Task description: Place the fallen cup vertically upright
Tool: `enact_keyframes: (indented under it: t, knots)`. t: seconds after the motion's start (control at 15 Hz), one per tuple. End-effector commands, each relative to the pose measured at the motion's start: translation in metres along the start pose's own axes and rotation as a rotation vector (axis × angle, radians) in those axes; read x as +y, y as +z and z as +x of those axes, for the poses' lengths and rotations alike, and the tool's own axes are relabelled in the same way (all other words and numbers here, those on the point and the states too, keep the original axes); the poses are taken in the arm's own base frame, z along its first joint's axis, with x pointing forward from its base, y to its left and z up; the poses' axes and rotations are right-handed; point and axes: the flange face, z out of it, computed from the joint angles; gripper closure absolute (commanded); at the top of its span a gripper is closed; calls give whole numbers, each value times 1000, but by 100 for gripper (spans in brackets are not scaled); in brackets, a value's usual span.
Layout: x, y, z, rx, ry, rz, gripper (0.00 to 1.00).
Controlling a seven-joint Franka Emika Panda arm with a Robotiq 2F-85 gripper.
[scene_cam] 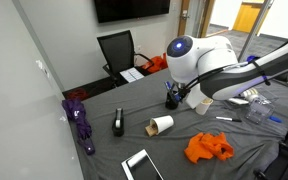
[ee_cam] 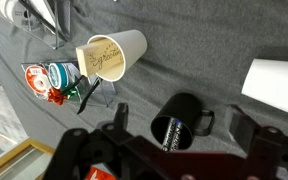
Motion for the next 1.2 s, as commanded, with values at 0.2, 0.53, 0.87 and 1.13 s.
enact_keyframes:
  t: [0.2, 0.53, 0.87, 1.13]
  knots:
    - [-2, 2, 3, -15, 8, 50, 0]
    - [-12, 11, 17, -37, 81, 194, 0]
    - [-33, 26, 29, -70, 110, 365, 0]
    - [-59, 41, 29, -91, 101, 412, 0]
